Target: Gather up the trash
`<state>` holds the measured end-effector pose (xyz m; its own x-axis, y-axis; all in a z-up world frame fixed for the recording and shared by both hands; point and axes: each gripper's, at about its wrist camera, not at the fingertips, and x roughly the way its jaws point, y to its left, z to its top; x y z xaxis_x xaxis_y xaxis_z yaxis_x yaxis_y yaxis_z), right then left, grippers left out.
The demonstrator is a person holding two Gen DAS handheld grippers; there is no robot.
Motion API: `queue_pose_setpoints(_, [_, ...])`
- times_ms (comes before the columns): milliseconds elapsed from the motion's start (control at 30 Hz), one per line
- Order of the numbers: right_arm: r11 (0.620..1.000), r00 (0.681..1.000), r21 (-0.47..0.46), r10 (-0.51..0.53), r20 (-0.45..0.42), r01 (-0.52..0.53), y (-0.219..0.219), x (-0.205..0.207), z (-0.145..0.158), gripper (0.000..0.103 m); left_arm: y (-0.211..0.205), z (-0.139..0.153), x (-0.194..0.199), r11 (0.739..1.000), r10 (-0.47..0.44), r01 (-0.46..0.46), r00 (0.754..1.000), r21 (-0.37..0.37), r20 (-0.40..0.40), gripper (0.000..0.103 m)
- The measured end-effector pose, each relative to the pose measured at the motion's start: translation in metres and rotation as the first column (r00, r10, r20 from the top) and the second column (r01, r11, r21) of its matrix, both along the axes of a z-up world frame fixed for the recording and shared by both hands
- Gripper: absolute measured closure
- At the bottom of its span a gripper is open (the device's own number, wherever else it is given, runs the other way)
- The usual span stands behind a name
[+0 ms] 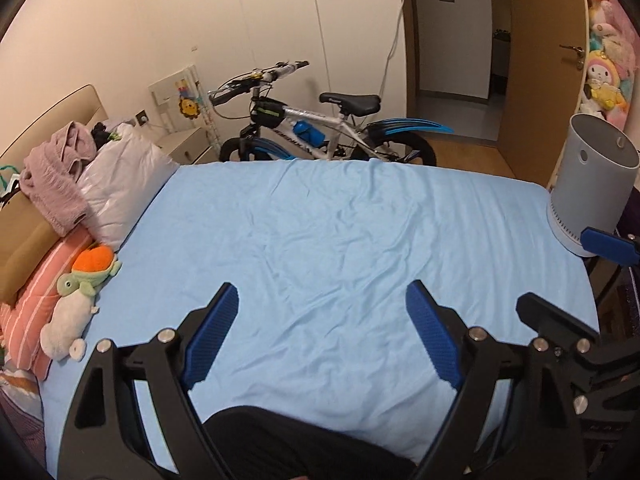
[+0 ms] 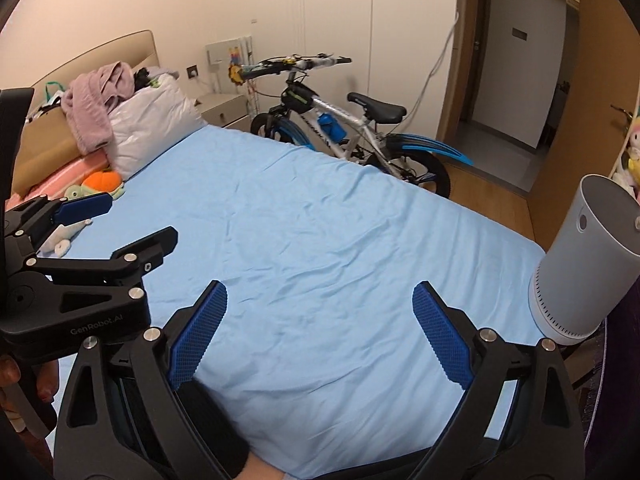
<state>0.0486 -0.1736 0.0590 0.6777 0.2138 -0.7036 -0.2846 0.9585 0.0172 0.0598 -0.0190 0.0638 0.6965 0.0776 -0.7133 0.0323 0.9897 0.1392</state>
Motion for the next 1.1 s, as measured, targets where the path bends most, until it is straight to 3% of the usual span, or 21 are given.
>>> queue_pose_setpoints(467, [0.994,0.989,-0.01,0.105,-0.105,-0.106,0.061,-0.021,-0.014,0.009,0.06,0.0,-0.041,0.991,0.119,-0.123,0.989,-0.048,-0.084,0.017])
queue_pose_setpoints(867, [0.996,0.995,0.001,0.092,-0.048,-0.092,0.054,-0.011,0.014,0.009,0.057,0.038,-0.024,0.993,0.116,-0.116,0.993,-0.033,-0.016,0.014])
queue_pose_setpoints(1100, [0.996,0.995,0.006,0.088,-0.051,-0.087,0.048,-0.004,0.018,0.009,0.057,0.042,-0.016,0.991,0.127,-0.128,0.992,-0.035,-0.029,0.014])
